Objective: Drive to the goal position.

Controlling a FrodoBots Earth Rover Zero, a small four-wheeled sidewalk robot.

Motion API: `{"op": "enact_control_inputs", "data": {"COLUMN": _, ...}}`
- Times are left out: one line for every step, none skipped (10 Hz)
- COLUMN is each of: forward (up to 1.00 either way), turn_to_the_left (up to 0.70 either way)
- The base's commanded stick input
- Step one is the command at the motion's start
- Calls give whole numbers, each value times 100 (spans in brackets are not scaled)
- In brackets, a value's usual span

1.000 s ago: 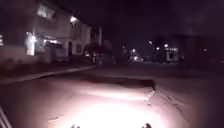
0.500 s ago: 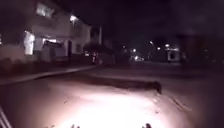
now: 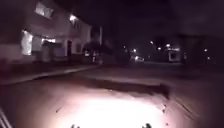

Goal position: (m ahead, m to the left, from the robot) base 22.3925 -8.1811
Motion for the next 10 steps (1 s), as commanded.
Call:
{"op": "enact_control_inputs", "data": {"forward": 50, "turn_to_the_left": 0}}
{"op": "enact_control_inputs", "data": {"forward": 50, "turn_to_the_left": 0}}
{"op": "enact_control_inputs", "data": {"forward": 50, "turn_to_the_left": 0}}
{"op": "enact_control_inputs", "data": {"forward": 50, "turn_to_the_left": 0}}
{"op": "enact_control_inputs", "data": {"forward": 50, "turn_to_the_left": 0}}
{"op": "enact_control_inputs", "data": {"forward": 50, "turn_to_the_left": 0}}
{"op": "enact_control_inputs", "data": {"forward": 50, "turn_to_the_left": 0}}
{"op": "enact_control_inputs", "data": {"forward": 50, "turn_to_the_left": 0}}
{"op": "enact_control_inputs", "data": {"forward": 50, "turn_to_the_left": 0}}
{"op": "enact_control_inputs", "data": {"forward": 50, "turn_to_the_left": 0}}
